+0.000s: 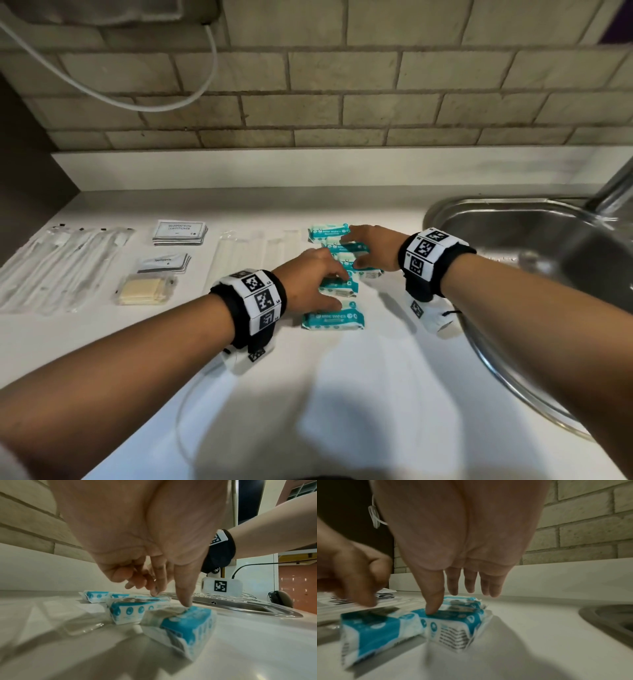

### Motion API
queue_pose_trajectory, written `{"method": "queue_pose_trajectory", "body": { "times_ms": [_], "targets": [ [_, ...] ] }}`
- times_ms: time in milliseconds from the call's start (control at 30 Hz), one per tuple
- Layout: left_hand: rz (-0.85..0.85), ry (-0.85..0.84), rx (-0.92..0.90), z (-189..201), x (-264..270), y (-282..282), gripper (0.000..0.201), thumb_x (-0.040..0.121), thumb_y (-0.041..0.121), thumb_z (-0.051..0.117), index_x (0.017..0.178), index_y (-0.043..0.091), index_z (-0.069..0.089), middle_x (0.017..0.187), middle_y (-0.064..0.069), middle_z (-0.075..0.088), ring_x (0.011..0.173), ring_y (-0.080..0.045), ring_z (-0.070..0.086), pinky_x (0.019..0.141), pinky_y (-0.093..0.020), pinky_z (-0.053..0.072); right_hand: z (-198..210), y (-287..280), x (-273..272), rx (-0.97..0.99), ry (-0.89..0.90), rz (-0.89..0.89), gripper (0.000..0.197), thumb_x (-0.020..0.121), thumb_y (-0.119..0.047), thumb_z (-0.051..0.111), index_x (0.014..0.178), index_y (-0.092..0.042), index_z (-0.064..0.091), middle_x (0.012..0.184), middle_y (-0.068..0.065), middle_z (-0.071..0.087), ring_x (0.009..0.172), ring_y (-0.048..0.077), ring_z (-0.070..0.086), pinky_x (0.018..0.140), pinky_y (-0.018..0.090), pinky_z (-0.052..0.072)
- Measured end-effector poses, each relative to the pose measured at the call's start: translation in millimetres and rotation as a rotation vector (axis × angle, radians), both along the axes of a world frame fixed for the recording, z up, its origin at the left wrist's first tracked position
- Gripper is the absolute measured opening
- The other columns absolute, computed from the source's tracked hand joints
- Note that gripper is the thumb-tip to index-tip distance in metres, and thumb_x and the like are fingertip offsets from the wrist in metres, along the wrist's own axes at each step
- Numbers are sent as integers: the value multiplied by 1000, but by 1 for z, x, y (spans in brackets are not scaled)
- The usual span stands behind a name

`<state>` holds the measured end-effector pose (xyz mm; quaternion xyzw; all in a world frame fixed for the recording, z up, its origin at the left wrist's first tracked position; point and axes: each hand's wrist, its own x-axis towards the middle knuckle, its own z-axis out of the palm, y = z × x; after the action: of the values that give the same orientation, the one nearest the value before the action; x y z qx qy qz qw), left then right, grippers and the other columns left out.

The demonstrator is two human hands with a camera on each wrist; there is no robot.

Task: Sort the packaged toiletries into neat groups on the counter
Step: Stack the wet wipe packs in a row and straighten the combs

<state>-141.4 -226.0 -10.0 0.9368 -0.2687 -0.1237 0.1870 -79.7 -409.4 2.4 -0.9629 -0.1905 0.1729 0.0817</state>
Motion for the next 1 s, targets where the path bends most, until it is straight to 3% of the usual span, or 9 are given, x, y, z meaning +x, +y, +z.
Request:
{"method": "queue_pose_trajectory", "body": {
  "times_ms": [167, 300, 433, 533, 667, 767, 833, 900, 1000],
  "targets": [
    [48, -23, 150, -1, 6, 10, 49, 86, 47, 62, 129, 24, 59, 120, 3, 49, 112, -16, 43, 97, -37, 44, -1, 5, 3, -10, 27, -9, 64, 90, -25, 63, 147, -20, 35, 154, 3, 33, 136, 24, 39, 113, 36, 32],
    [35, 17, 99, 0, 12, 7, 41, 86, 46, 63, 119, 22, 67, 113, 4, 53, 103, -15, 53, 93, -35, 47, 0, 6, 6, -36, 51, -3, 62, 92, -27, 61, 147, -19, 36, 152, 2, 38, 135, 24, 41, 111, 36, 33],
    [213, -15, -70, 9, 35, 4, 20, 88, 37, 65, 102, 23, 70, 110, 4, 59, 94, -13, 57, 86, -29, 47, 0, 6, 9, 43, 16, -3, 59, 87, -28, 67, 141, -19, 46, 147, 3, 44, 130, 23, 46, 109, 36, 37],
    [286, -95, -107, 18, 68, 1, 24, 93, 24, 59, 115, 16, 66, 118, -3, 63, 102, -19, 61, 87, -24, 42, 5, 1, 12, 52, -25, -7, 58, 81, -32, 73, 136, -22, 54, 138, 4, 49, 124, 25, 49, 104, 38, 42],
    [279, -52, 57, 17, 106, -4, 37, 97, 20, 52, 134, 14, 56, 139, -7, 52, 125, -24, 51, 104, -27, 36, 4, 0, 11, -61, -7, 121, 53, 83, -31, 69, 134, -21, 56, 128, 6, 51, 116, 25, 50, 99, 39, 44],
    [279, 21, 103, 9, 119, -7, 36, 96, 18, 55, 132, 12, 59, 137, -6, 57, 125, -22, 54, 104, -26, 37, 0, 5, 12, -65, -6, 204, 28, 82, -24, 66, 108, -12, 65, 106, 7, 55, 101, 28, 55, 89, 42, 48],
    [285, 40, 63, 5, 124, -6, 33, 93, 16, 60, 125, 11, 64, 129, -5, 64, 117, -19, 60, 100, -24, 40, -4, 6, 14, -54, -7, 218, 18, 80, -22, 66, 90, -7, 60, 93, 6, 53, 94, 30, 55, 83, 43, 48],
    [315, 74, 2, 3, 127, -4, 30, 90, 14, 64, 120, 11, 67, 123, -3, 67, 109, -16, 64, 93, -21, 44, -6, 7, 15, -29, 0, 227, 22, 81, -22, 67, 96, -6, 62, 96, 8, 56, 96, 31, 55, 85, 44, 48],
    [354, 137, -69, 2, 129, -1, 28, 89, 10, 65, 117, 12, 69, 117, -3, 70, 94, -14, 65, 83, -21, 50, -9, 7, 15, 37, 31, 233, 40, 85, -20, 67, 124, -10, 62, 123, 9, 54, 113, 27, 52, 98, 39, 43]
  ]
}}
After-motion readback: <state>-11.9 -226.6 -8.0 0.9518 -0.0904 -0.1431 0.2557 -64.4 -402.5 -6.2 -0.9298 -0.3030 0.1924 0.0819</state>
